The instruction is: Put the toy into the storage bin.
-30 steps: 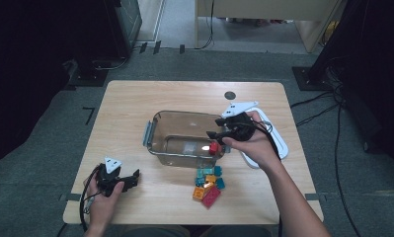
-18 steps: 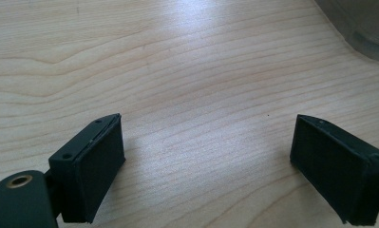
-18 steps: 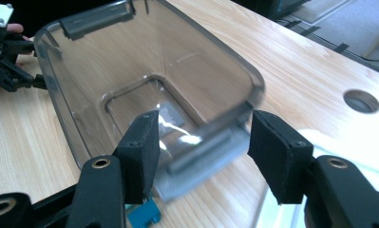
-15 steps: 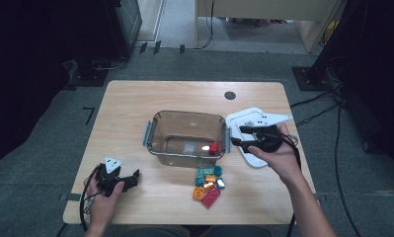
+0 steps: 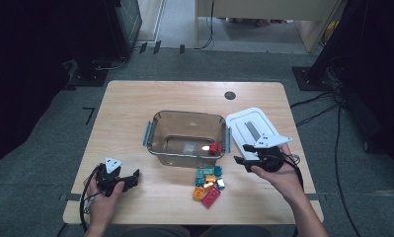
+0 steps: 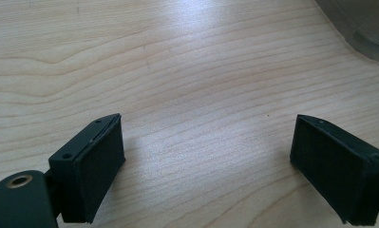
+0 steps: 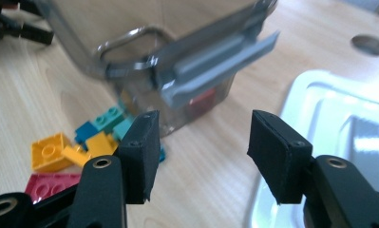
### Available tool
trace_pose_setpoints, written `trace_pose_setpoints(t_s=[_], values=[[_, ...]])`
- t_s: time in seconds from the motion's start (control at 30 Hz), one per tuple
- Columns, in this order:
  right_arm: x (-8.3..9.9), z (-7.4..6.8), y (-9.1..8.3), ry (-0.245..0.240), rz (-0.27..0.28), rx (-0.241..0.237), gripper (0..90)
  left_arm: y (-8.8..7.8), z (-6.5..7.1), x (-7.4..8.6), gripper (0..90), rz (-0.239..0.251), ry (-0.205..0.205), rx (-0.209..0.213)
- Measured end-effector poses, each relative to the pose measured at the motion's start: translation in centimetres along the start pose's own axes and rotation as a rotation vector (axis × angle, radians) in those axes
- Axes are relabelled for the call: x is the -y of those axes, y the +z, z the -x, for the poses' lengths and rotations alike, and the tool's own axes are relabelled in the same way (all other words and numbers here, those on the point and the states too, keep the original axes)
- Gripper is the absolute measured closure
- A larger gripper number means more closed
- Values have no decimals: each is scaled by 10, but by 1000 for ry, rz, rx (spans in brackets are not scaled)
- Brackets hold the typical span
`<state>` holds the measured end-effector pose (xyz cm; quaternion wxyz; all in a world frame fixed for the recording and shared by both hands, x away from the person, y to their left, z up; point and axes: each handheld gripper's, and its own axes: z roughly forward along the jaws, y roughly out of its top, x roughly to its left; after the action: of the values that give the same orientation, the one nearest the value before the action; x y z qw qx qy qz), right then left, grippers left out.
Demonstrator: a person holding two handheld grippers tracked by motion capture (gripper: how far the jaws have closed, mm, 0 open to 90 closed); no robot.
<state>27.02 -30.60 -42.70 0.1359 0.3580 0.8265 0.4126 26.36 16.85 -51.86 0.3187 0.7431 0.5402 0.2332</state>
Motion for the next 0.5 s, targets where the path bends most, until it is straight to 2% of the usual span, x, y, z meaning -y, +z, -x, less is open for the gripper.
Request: trace_pose_setpoints(t_s=[0.3, 0.4, 0.5], values=[[26, -14, 17, 36, -5, -37, 464, 0, 0, 0, 106, 0, 0, 0], [37, -25, 26, 44, -1, -60, 481, 0, 0, 0, 105, 0, 0, 0], [40, -30, 30, 48, 3, -68, 493, 0, 0, 0, 105, 0, 0, 0]])
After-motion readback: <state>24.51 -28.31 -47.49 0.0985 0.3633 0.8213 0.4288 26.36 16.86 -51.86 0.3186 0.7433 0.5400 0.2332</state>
